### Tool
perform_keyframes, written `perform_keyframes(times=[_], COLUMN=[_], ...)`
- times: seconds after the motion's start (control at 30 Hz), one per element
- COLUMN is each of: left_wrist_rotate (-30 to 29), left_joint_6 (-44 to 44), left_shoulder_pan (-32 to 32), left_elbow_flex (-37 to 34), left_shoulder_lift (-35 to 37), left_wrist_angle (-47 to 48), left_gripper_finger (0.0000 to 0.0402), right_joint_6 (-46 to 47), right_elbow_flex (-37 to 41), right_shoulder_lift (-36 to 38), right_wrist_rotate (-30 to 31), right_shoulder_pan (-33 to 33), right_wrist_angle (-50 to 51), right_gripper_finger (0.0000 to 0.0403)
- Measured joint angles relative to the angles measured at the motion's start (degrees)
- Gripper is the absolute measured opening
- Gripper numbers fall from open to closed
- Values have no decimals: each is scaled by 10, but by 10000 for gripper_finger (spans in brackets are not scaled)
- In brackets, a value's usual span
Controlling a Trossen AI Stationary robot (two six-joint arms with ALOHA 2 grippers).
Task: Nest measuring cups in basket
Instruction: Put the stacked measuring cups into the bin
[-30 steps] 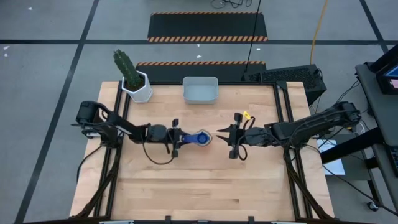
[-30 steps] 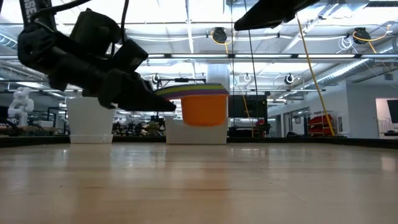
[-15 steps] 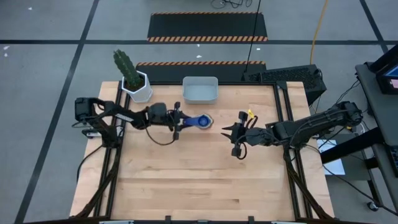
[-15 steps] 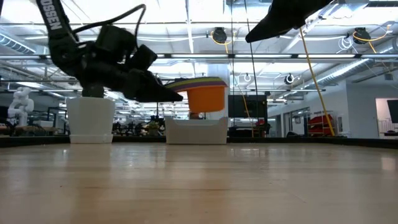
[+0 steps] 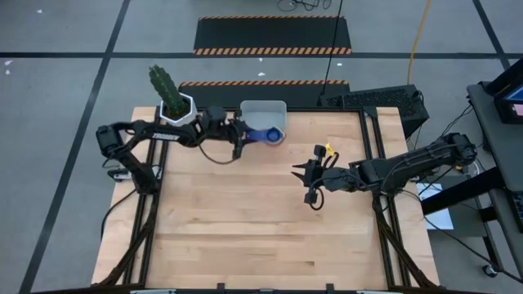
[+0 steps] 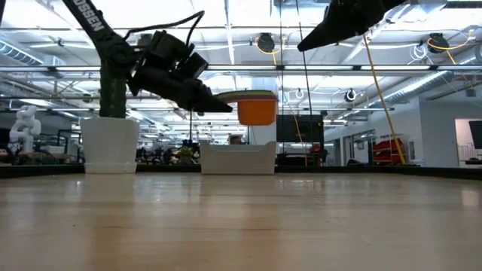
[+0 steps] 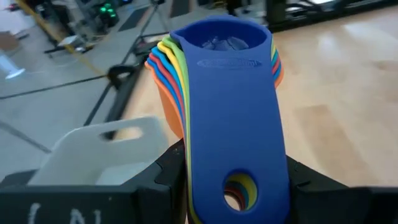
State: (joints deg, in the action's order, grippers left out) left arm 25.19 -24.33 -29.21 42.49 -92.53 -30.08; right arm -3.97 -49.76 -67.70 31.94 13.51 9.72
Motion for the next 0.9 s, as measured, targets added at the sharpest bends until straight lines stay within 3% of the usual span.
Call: perform_keyframes(times=[0.27, 0.47, 0.67, 0.9], left_wrist_rotate=[32, 33, 73, 94], left_joint_6=[3, -36, -41, -38], left_shoulder_pan=[-68, -91, -124, -159], left_elbow_flex=[37, 115, 174, 181], left_shoulder_lift=[0, -3, -46, -110], left_wrist_angle=[7, 84, 98, 103], left_gripper_finger=[137, 137, 137, 137], right_joint_6=[-37, -38, -41, -45], right_elbow_flex=[0, 0, 0, 0], right_shoulder_lift=[10, 19, 22, 26], right_wrist_rotate=[13, 14, 14, 27], right_shoulder_pan=[-2, -4, -4, -5], right_wrist_angle=[1, 0, -6, -2], right_gripper_finger=[80, 80, 80, 80])
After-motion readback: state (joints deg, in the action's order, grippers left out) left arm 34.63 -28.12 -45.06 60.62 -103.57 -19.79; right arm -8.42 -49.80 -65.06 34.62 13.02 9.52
